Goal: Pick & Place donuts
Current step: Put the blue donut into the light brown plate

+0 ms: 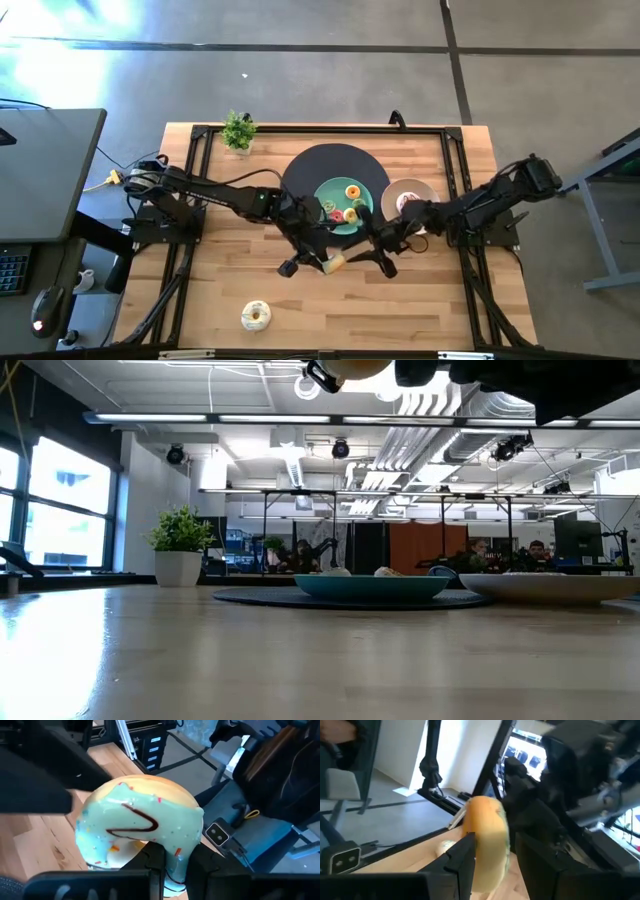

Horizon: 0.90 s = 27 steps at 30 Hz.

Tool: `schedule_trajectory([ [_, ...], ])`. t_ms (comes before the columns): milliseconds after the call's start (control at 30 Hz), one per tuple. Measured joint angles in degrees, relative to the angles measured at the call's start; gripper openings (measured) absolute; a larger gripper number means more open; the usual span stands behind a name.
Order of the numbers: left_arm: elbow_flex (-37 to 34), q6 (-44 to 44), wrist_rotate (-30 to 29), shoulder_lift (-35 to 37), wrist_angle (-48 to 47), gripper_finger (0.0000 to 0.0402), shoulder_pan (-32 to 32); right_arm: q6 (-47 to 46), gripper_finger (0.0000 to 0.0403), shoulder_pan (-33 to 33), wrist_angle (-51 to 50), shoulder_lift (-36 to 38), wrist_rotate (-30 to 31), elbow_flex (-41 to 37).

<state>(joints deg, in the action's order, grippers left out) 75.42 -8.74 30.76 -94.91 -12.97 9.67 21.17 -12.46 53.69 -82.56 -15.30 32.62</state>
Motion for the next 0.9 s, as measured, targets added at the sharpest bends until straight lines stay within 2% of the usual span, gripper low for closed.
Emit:
schedule_trajectory([
  [233, 0.0, -0.1, -1.5, 0.0, 0.9, 0.004, -0.9, -2.3, 0.0136, 0.6, 0.1, 0.0, 0.0, 0.0],
  [400, 0.0, -0.1, 0.2, 0.0, 1.9, 0.004, -2.9, -3.6, 0.0136, 0.6, 0.1, 0.0, -2.1, 0.0],
  [600, 0.0, -0.1, 1.8, 0.0, 3.0, 0.004, -4.1, -2.8, 0.0136, 1.0, -0.1, 0.0, -1.2, 0.0],
  [767, 0.0, -1.9, -1.2, 0.0, 3.0, 0.004, -4.0, -2.7, 0.0133, 2.5, -0.3, 0.0, -1.5, 0.0],
  [900, 0.0, -1.6, -4.1, 0.0, 2.4, 0.004, -4.0, -2.7, 0.0107, 3.2, -1.2, 0.0, -1.6, 0.0],
])
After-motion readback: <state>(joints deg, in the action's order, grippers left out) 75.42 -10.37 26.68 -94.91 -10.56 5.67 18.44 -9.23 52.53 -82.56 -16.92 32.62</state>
